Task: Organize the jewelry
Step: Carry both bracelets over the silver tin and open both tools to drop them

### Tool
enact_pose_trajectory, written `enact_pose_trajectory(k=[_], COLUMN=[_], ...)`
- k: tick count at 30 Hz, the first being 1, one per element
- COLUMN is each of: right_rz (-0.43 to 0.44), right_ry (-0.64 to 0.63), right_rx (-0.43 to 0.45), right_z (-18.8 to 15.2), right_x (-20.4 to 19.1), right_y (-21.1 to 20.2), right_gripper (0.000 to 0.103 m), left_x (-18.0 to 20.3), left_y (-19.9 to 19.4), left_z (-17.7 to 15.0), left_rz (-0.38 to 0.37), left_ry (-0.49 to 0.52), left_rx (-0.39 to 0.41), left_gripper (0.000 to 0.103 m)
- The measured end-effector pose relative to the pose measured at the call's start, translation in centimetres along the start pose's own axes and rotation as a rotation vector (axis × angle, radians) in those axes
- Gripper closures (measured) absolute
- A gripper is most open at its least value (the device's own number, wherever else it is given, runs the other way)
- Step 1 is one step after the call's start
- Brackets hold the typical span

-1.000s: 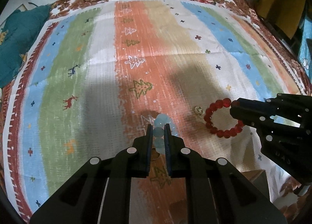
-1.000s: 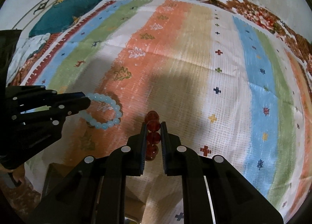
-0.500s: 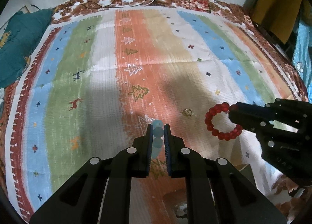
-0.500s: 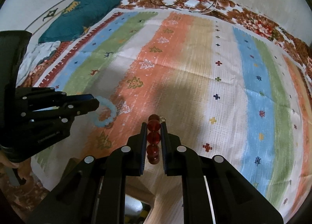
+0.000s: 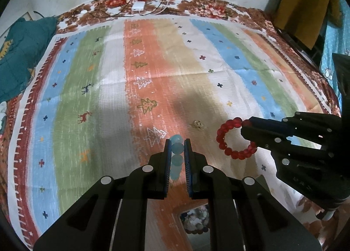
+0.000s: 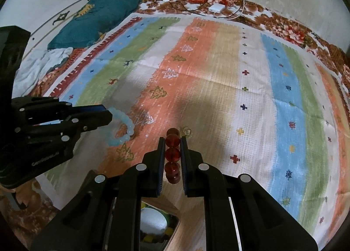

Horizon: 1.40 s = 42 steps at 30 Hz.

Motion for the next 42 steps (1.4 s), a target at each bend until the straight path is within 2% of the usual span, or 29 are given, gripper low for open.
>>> enact_pose_trajectory(k=[9, 18, 42], right_rz=[-0.043, -0.051, -0.008], right_ry=[-0.033, -0.056, -0.106], right_rx=[0.026, 0.062, 0.099], right_z=[-0.7, -1.2, -4.3], right_x=[-0.8, -1.8, -4.6], right_y=[-1.4, -2.9, -6.0], right_gripper=[0.089, 0.089, 0.089], left_x=[0.5, 0.7, 2.1], left_y=[-1.7, -3.6, -7.5], left_z=[-0.7, -1.3, -4.7], left_rz=[-0.006, -0.016, -0.046], left_ry=[0.003, 0.002, 0.018], left_rx=[0.031, 0.065, 0.124], left_gripper=[0.092, 0.092, 0.092])
Point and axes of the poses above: each gripper's, at about its wrist camera, not at the fingertips, and y roughly the way its jaws point, x to its right, z to its top, the point moved 2 cm from there along y, roughly the way its jaws point, and after that the axes turned 12 degrees about z, right-handed, at the moved point
